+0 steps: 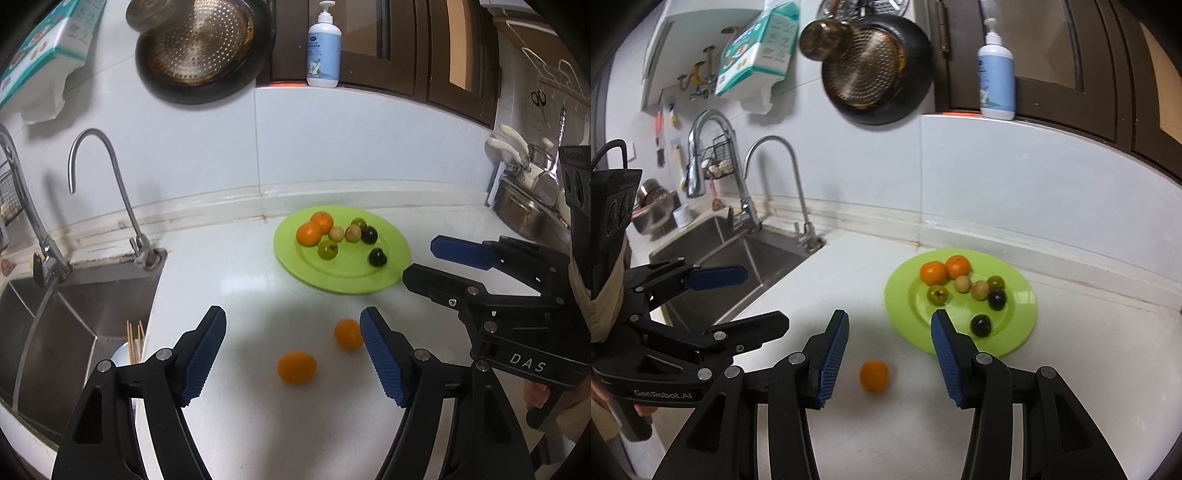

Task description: Organize fruits

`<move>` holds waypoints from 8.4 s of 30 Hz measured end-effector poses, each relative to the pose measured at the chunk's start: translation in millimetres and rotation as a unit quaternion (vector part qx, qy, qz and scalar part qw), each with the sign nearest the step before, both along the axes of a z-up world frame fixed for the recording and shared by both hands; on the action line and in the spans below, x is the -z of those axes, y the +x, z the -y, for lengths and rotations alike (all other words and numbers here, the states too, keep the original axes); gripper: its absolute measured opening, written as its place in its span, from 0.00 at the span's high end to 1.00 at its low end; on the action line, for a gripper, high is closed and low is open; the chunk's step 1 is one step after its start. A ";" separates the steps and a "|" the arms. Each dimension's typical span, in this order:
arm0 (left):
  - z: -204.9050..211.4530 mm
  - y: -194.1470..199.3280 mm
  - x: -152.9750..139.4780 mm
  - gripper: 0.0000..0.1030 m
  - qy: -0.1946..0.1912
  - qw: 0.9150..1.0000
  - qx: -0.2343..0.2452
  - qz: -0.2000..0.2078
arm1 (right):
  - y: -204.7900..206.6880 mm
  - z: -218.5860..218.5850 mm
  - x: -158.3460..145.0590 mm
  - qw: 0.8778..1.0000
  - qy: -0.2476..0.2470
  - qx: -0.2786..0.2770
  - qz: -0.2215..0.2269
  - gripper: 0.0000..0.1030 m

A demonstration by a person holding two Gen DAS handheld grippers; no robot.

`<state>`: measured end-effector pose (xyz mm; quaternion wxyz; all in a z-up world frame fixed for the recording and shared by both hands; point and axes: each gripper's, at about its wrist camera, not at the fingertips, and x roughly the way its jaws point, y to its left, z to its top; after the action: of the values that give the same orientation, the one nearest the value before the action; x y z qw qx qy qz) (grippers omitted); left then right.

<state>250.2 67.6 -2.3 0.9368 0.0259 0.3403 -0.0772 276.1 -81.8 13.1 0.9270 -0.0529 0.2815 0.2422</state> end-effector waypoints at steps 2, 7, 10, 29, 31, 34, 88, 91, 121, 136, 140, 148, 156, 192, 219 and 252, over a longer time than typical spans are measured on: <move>-1.7 -4.7 4.5 0.28 0.003 1.000 0.001 -0.001 | -4.2 -4.5 3.4 1.000 -0.005 -0.007 -0.001 0.54; -4.3 -13.7 17.5 0.28 0.013 1.000 0.009 -0.003 | -14.0 -13.6 13.0 1.000 -0.016 -0.025 -0.006 0.54; -4.9 -14.4 25.1 0.28 0.017 1.000 0.016 -0.007 | -16.0 -17.3 19.3 0.999 -0.024 -0.033 -0.013 0.54; -5.4 20.3 78.3 0.33 -0.002 0.996 0.042 -0.083 | 9.3 -28.6 71.3 0.993 -0.058 -0.053 -0.083 0.54; -4.2 24.8 80.9 0.35 0.000 0.995 0.042 -0.087 | 14.9 -29.2 76.1 0.993 -0.057 -0.055 -0.091 0.54; -2.6 33.4 86.3 0.42 -0.004 0.994 0.044 -0.100 | 26.8 -28.7 84.5 0.991 -0.050 -0.054 -0.109 0.54; 32.0 8.5 -0.9 0.64 -0.046 0.998 0.049 -0.006 | -10.5 17.6 10.1 1.000 0.005 0.005 -0.029 0.69; 36.6 10.8 -9.0 0.64 -0.046 0.997 0.054 0.004 | -11.1 24.7 3.7 1.000 0.009 0.015 -0.021 0.69; 70.8 112.4 -26.0 0.64 -0.044 0.996 0.082 0.016 | 63.9 64.6 -18.9 0.997 0.017 0.077 0.005 0.69; 87.7 176.6 15.6 0.64 -0.036 0.994 0.099 -0.033 | 123.1 76.0 22.6 0.995 0.002 0.084 -0.048 0.69; 90.7 187.8 29.3 0.64 -0.032 0.993 0.105 -0.046 | 137.5 78.1 36.0 0.994 0.001 0.085 -0.065 0.69; 95.5 207.5 53.3 0.64 -0.027 0.991 0.107 -0.070 | 158.9 77.2 61.2 0.992 -0.002 0.078 -0.094 0.69; 93.4 215.2 63.0 0.57 -0.025 0.991 0.108 -0.080 | 173.5 72.0 79.3 0.991 -0.004 0.069 -0.114 0.69; 54.8 1.3 -42.0 0.21 -0.005 0.998 0.033 0.052 | -32.0 74.1 -16.7 0.982 0.025 0.188 0.000 0.44; 69.4 -168.1 -67.4 0.17 0.003 0.996 0.010 0.094 | -197.2 85.6 -43.4 0.984 0.022 0.174 0.031 0.44; 59.0 -205.2 -72.3 0.00 0.015 0.994 -0.027 0.108 | -231.0 78.0 -46.4 0.985 0.030 0.167 0.041 0.44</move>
<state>45.0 8.7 69.9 0.9692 0.0391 0.2390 -0.0435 45.1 -159.8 59.5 0.9662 0.0127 0.2412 0.0904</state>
